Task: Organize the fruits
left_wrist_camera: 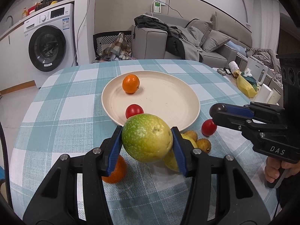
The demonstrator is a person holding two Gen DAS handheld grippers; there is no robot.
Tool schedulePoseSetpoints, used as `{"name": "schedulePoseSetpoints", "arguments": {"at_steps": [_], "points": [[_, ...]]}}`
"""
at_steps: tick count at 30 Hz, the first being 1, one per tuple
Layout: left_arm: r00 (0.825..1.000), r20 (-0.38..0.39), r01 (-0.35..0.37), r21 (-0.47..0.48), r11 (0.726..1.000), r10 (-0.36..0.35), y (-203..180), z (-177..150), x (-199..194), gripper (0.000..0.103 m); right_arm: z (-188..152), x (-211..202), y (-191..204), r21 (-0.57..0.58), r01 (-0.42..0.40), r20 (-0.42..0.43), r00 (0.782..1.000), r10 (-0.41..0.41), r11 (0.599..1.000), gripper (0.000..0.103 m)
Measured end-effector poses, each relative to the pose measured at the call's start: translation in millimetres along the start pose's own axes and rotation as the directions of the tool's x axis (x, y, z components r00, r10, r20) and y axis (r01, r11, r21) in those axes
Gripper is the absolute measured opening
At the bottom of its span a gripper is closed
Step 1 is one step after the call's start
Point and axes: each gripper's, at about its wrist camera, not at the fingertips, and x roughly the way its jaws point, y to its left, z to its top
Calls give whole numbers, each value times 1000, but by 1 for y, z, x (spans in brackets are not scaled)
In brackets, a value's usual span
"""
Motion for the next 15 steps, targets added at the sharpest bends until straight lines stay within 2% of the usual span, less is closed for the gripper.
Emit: {"name": "schedulePoseSetpoints", "arguments": {"at_steps": [15], "points": [[1000, -2, -6, 9, 1000, 6, -3, 9, 12, 48, 11, 12, -5, 5, 5, -4, 1000, -5, 1000, 26]]}}
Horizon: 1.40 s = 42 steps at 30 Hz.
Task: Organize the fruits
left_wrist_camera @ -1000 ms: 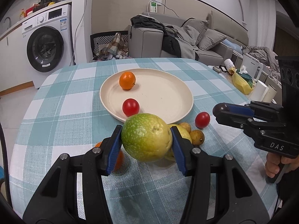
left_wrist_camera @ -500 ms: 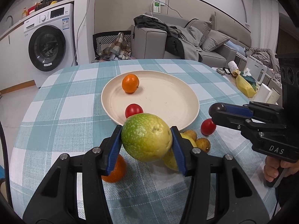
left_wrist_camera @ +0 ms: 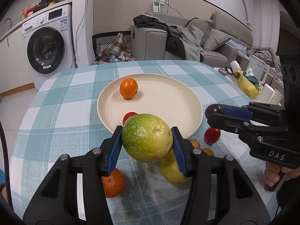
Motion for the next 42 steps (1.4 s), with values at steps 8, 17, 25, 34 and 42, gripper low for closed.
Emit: {"name": "schedulePoseSetpoints", "arguments": {"at_steps": [8, 17, 25, 34, 42], "points": [[1000, -4, -2, 4, 1000, 2, -2, 6, 9, 48, 5, 8, -4, 9, 7, -9, 1000, -7, 1000, 26], [1000, -26, -1, 8, 1000, 2, 0, 14, 30, 48, 8, 22, -9, 16, 9, -40, 999, -8, 1000, 26], [999, -35, 0, 14, 1000, 1, -1, 15, 37, 48, 6, 33, -12, 18, 16, -75, 997, -15, 1000, 26], [999, -37, 1, 13, 1000, 0, -1, 15, 38, 48, 6, 35, -14, 34, 23, -73, 997, -20, 999, 31], [999, -36, -3, 14, 1000, 3, -1, 15, 39, 48, 4, 32, -20, 47, 31, -64, 998, -28, 998, 37]]}}
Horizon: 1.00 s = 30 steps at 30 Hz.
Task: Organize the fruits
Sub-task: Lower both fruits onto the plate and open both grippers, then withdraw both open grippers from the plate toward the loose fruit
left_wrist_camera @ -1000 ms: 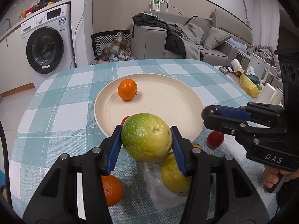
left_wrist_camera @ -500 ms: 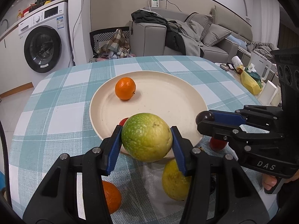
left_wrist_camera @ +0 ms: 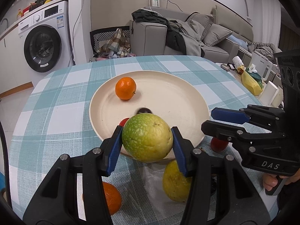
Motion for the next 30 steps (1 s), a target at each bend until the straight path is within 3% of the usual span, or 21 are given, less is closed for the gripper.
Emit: {"name": "schedulePoseSetpoints", "arguments": {"at_steps": [3, 8, 10, 15, 17, 22, 26, 27, 30], "points": [[1000, -10, -2, 6, 1000, 2, -1, -2, 2, 49, -1, -2, 0, 3, -1, 5, 1000, 1, 1000, 45], [1000, -9, -18, 16, 1000, 18, -2, -4, 4, 52, -3, -5, -2, 7, 0, 14, 1000, 0, 1000, 49], [1000, -5, -25, 10, 1000, 25, -1, -4, 2, 63, -3, -6, -3, 10, 2, 15, 1000, -2, 1000, 51], [1000, 12, -24, -17, 1000, 24, 6, -4, -4, 73, -5, -10, -4, 14, 8, 26, 1000, -8, 1000, 56], [999, 18, -29, -28, 999, 30, 8, -4, -7, 81, -6, -11, -6, 18, 9, 29, 1000, -9, 1000, 67], [1000, 22, -21, -43, 999, 22, 12, -6, -17, 84, -9, -18, -4, 15, 17, 49, 999, -18, 1000, 86], [999, 35, -37, -60, 998, 39, 14, -9, -28, 93, -11, -22, -4, 17, 13, 59, 998, -14, 1000, 92], [998, 41, -42, -65, 997, 44, 15, -10, -31, 100, -11, -23, -4, 18, 13, 59, 998, -15, 1000, 94], [995, 76, -54, -72, 996, 59, 16, -13, -45, 102, -13, -25, -5, 23, 11, 62, 998, -12, 1000, 100]]}}
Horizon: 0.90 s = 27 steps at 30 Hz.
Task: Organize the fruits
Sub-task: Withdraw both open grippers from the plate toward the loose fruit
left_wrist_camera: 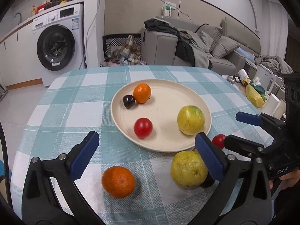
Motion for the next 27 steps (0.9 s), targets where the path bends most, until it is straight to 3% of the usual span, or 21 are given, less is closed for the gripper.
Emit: {"name": "schedulePoseSetpoints", "arguments": {"at_steps": [11, 20, 27], "points": [[1000, 13, -25, 4, 1000, 25, 11, -14, -28, 102, -6, -9, -1, -3, 45, 5, 999, -45, 999, 103], [999, -28, -43, 13, 999, 44, 17, -26, -25, 102, -9, -9, 7, -47, 60, -9, 998, -60, 997, 103], [997, -55, -52, -10, 999, 51, 23, -27, -17, 102, -9, -8, -1, -14, 72, -20, 997, -72, 997, 103]]}}
